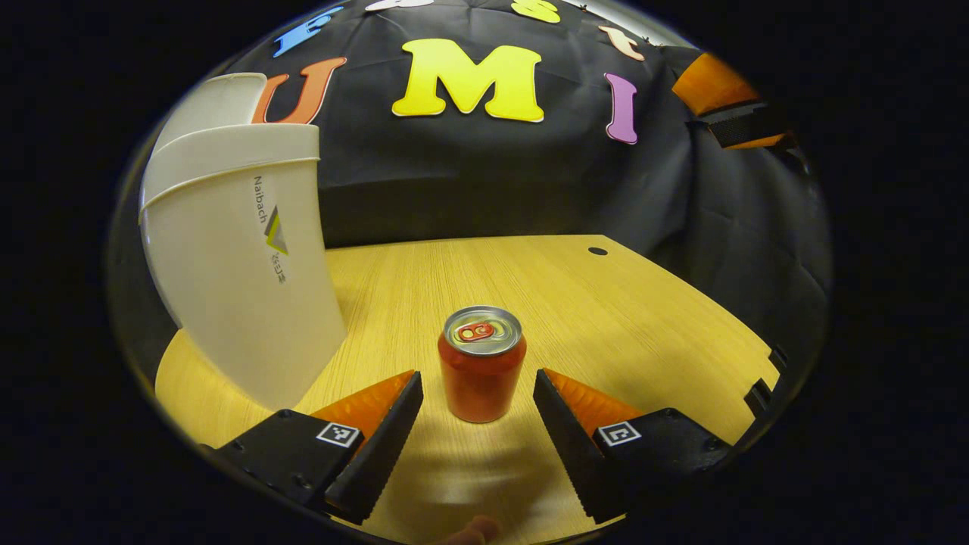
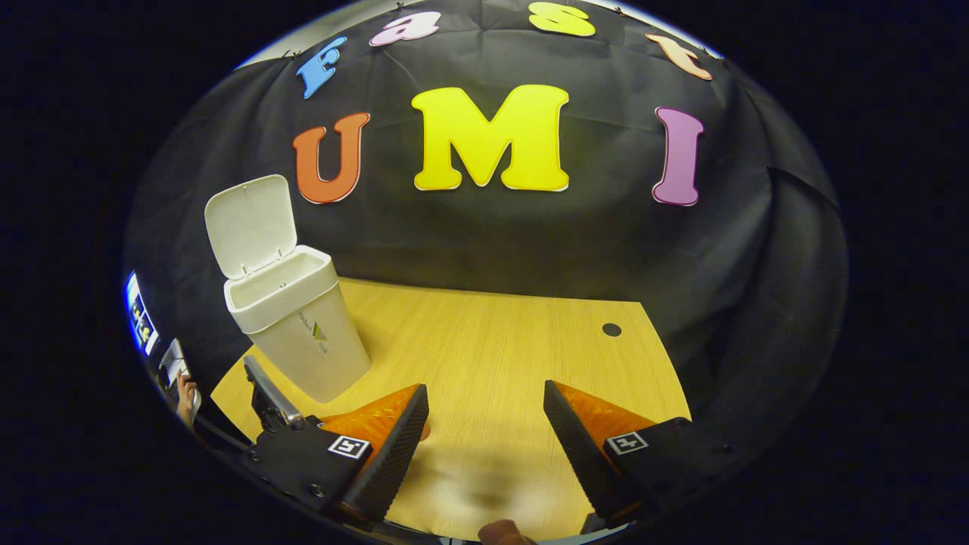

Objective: Press the lid of the desktop garbage bin to open it, pick up the crumpled paper on the desktop and throw it into the bin, then pick up the pop can on the desktop and drop it into the bin, and finally close the garbage bin lid.

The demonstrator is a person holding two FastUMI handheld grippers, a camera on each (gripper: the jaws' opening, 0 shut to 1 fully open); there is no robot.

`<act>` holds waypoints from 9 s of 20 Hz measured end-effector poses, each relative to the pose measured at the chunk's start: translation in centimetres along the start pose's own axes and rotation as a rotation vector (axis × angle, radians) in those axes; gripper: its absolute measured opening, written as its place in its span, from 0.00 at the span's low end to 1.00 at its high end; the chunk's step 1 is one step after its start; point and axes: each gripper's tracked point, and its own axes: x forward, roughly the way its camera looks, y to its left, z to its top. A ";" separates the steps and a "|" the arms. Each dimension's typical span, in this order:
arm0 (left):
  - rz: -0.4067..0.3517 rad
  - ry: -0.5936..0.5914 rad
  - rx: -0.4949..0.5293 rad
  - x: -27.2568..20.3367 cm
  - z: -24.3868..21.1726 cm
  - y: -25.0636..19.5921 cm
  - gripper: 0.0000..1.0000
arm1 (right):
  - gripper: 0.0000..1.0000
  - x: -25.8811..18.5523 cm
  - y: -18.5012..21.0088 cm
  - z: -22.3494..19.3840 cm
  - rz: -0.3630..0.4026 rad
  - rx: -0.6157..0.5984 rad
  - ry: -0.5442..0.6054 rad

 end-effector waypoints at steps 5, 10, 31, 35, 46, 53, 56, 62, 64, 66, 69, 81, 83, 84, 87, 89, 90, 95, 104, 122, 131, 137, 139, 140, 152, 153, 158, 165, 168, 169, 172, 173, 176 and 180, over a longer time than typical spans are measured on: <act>0.021 0.011 -0.035 2.9 -0.6 0.6 0.98 | 0.97 1.3 -0.8 -0.6 -0.008 -0.017 0.038; 0.028 0.044 -0.069 4.9 -1.9 1.2 0.98 | 0.97 2.4 -1.2 -1.4 -0.015 -0.043 0.072; 0.016 -0.008 0.002 -6.0 7.7 2.3 0.86 | 0.94 -2.5 -3.0 -2.9 -0.052 0.101 0.052; 0.051 -0.009 0.007 -9.1 11.6 3.5 0.86 | 0.97 -2.7 -3.0 -3.4 -0.046 0.124 0.042; 0.235 -0.017 0.043 -12.9 22.6 11.8 0.86 | 0.97 -1.5 -1.7 -1.1 -0.042 0.167 0.013; 0.381 -0.034 -0.036 -12.0 25.6 20.4 0.85 | 0.97 -0.9 -0.9 1.4 -0.048 0.114 -0.020; 0.460 -0.020 -0.057 -11.0 25.4 24.6 0.86 | 0.97 -0.4 -0.6 1.3 -0.057 0.118 -0.001; 0.490 0.040 -0.157 -8.2 23.0 27.3 0.86 | 0.97 0.0 0.0 1.1 -0.056 0.090 0.015; 0.475 0.041 -0.181 -7.4 22.6 27.0 0.86 | 0.97 0.1 -0.3 0.7 -0.068 0.096 0.018; 0.468 0.052 -0.194 -7.0 22.2 26.7 0.86 | 0.97 0.1 -0.4 0.3 -0.071 0.118 0.026; 0.488 0.066 -0.201 -6.8 21.8 26.8 0.88 | 0.97 -0.1 -0.8 -0.3 -0.077 0.109 0.031; 0.580 -0.141 0.006 -10.9 30.7 24.3 0.99 | 0.97 -0.5 -1.0 -1.3 -0.051 0.132 0.035; 0.590 -0.181 0.031 -11.4 32.9 23.9 0.97 | 0.97 -0.2 -1.0 -1.4 -0.041 0.134 0.040; 0.599 -0.203 0.039 -11.7 34.0 23.9 0.97 | 0.97 -0.3 -0.8 -1.4 -0.035 0.133 0.040; 0.627 -0.248 0.036 -13.1 36.9 24.1 0.98 | 0.97 -0.3 -0.9 -1.5 -0.025 0.134 0.039; 0.657 -0.274 0.016 -14.1 38.8 24.9 0.98 | 0.97 -0.1 -1.0 -1.6 -0.020 0.136 0.044; 0.678 -0.295 0.007 -14.7 39.9 25.5 0.98 | 0.97 -0.1 -0.9 -1.6 -0.015 0.134 0.047; 0.685 -0.300 -0.088 -15.8 43.3 28.0 0.98 | 0.97 0.5 -0.5 -1.0 0.004 0.134 0.050; 0.812 -0.248 -0.287 -14.2 42.5 36.6 0.98 | 0.97 2.3 1.5 -0.7 0.048 0.116 0.075; 0.769 -0.160 -0.377 -10.7 36.5 32.7 0.97 | 0.97 3.8 -0.1 -1.8 0.042 0.108 0.099; 0.766 -0.180 -0.302 -9.3 32.4 26.8 0.97 | 0.97 3.8 -2.6 -3.5 0.048 0.076 0.110; 0.769 -0.148 -0.292 -7.3 28.4 23.9 0.97 | 0.97 3.3 -4.8 -5.1 0.058 0.053 0.129; 0.775 -0.128 -0.295 -6.7 27.1 22.9 0.98 | 0.97 2.9 -5.1 -5.9 0.059 0.043 0.131; 0.776 -0.120 -0.298 -6.6 26.4 22.6 0.98 | 0.97 2.8 -5.7 -6.1 0.059 0.040 0.128; 0.937 -0.078 -0.280 -5.4 23.2 21.5 1.00 | 0.97 3.0 -7.2 -8.4 0.123 0.073 0.172; 0.974 -0.067 -0.296 -5.4 22.7 21.5 0.97 | 0.97 3.2 -7.3 -8.5 0.130 0.083 0.175; 1.066 -0.086 -0.375 -4.9 22.7 21.3 0.99 | 0.97 4.0 -8.7 -8.8 0.147 0.157 0.179; 1.093 -0.149 -0.398 -4.8 23.0 21.3 0.99 | 0.97 4.1 -9.5 -8.7 0.156 0.184 0.139; 1.017 -0.170 -0.374 -5.2 23.1 20.4 0.98 | 0.97 3.6 -9.5 -7.8 0.156 0.162 0.098; 0.987 -0.178 -0.378 -5.4 23.2 20.0 0.99 | 0.97 3.5 -9.5 -7.4 0.152 0.143 0.079; 0.900 -0.190 -0.373 -7.0 23.3 18.6 0.99 | 0.97 3.0 -8.6 -5.8 0.139 0.092 0.018; 0.882 -0.203 -0.345 -7.6 23.8 18.2 0.98 | 0.94 2.8 -8.0 -5.4 0.139 0.078 0.001; 0.809 -0.236 -0.231 -10.1 24.7 16.6 0.98 | 0.94 1.9 -5.9 -3.5 0.132 0.026 -0.065; 0.673 -0.275 -0.156 -13.1 24.6 13.5 0.98 | 0.97 -0.1 -3.3 -0.3 0.098 -0.010 -0.167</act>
